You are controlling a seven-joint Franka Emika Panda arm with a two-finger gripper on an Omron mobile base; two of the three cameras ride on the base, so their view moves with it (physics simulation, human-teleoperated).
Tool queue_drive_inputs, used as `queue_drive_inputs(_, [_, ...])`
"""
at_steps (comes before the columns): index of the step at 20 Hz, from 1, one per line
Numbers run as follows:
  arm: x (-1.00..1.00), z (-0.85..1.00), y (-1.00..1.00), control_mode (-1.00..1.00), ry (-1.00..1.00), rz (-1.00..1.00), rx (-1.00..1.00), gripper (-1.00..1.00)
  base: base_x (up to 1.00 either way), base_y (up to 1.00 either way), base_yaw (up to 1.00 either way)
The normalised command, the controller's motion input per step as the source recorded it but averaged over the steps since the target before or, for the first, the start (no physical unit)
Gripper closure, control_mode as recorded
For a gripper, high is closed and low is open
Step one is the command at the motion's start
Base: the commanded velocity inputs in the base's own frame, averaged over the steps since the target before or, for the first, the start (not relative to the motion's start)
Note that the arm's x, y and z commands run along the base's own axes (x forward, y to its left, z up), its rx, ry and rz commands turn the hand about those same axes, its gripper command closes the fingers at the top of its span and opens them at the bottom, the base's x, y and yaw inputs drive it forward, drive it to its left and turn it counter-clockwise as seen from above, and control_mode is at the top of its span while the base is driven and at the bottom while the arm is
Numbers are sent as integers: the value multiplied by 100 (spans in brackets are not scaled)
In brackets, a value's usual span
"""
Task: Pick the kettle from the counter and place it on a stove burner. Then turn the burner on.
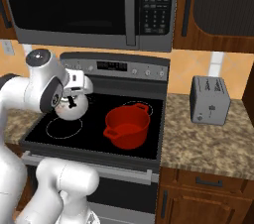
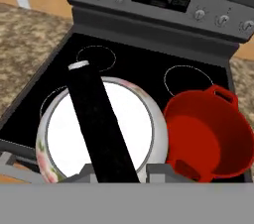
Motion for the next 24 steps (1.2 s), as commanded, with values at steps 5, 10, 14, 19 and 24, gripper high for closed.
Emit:
queue_drive_inputs(5, [38,-48,91,-100,35,-3,-5,100,0,0,0])
queue_drive_inputs(10, [43,-53,70,-100,10,0,3,100,0,0,0])
queue_drive_inputs(14, [59,-39,100,-100,0,-3,0,100,0,0,0])
queue_drive_inputs(19, [55,-59,54,-100,0,-1,-4,100,0,0,0])
queue_drive_inputs(24, [38,-52,-6,-100,0,0,-8,100,0,0,0])
